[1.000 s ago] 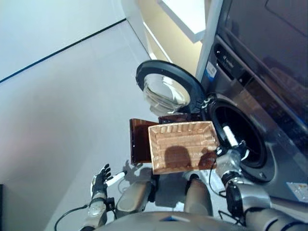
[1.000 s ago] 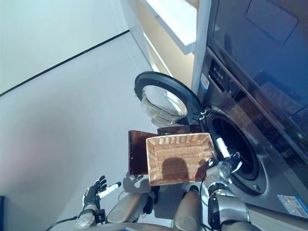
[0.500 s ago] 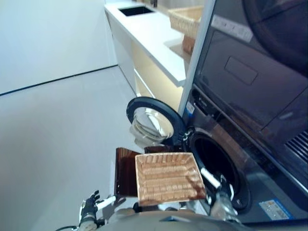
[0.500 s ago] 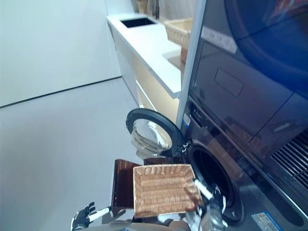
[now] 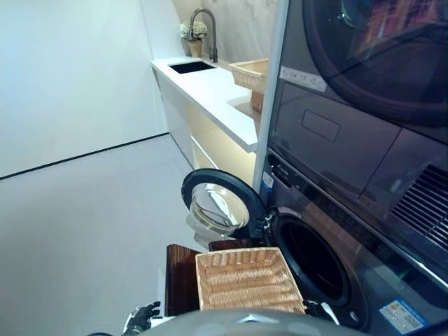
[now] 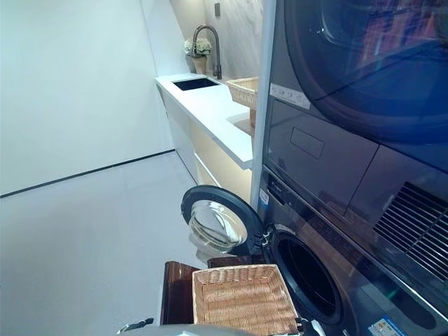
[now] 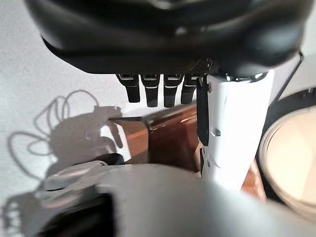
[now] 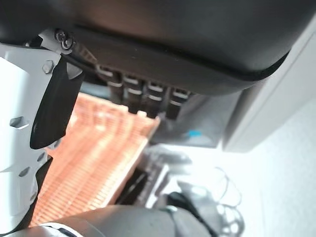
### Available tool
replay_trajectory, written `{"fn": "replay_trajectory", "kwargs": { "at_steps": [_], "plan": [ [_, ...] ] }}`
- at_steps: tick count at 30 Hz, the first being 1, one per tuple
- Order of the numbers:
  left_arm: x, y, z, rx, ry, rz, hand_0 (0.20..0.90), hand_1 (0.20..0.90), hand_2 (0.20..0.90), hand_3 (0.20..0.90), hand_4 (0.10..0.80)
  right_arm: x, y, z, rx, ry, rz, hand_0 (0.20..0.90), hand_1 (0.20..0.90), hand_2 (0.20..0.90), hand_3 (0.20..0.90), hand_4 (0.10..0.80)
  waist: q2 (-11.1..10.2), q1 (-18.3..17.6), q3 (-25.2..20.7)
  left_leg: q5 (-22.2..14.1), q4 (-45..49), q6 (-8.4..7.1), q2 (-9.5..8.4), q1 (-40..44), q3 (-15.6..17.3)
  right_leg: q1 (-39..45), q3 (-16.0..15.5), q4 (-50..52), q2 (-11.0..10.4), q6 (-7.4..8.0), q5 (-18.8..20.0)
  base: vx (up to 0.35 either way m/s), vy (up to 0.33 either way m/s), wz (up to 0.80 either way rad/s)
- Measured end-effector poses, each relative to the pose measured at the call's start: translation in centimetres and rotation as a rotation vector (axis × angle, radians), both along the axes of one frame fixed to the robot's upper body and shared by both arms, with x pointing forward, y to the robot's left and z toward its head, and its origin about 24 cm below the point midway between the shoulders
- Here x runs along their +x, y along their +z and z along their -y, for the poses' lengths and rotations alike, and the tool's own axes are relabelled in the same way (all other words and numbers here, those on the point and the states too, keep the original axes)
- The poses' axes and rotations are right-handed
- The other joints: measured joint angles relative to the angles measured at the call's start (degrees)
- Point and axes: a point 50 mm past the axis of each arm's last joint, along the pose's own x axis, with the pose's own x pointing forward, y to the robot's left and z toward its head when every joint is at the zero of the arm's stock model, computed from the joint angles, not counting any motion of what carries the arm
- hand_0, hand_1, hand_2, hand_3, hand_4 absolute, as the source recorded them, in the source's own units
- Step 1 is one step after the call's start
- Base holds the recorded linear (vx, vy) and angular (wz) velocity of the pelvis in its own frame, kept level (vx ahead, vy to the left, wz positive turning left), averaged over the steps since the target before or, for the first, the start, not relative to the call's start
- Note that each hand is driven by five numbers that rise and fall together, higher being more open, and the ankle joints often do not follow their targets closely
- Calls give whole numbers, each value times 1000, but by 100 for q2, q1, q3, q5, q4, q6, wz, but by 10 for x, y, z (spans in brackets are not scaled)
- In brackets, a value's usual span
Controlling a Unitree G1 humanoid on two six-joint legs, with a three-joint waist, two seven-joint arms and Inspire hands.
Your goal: Pick up the clothes and place them into the washing machine
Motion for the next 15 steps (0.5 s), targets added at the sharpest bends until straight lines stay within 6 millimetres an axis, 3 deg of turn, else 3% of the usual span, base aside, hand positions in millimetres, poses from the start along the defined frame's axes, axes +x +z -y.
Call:
{"fn": "replay_trajectory", "kwargs": {
  "at_steps": [15],
  "plan": [
    [0, -1, 3, -10, -40, -16, 900, 900, 900, 900, 800, 6, 1, 3, -5, -11, -4, 900, 900, 900, 900, 800, 77, -96, -14, -9, 6, 3, -3, 77, 15, 39, 35, 85, -3, -7, -39, -2, -5, 0]
  ]
}}
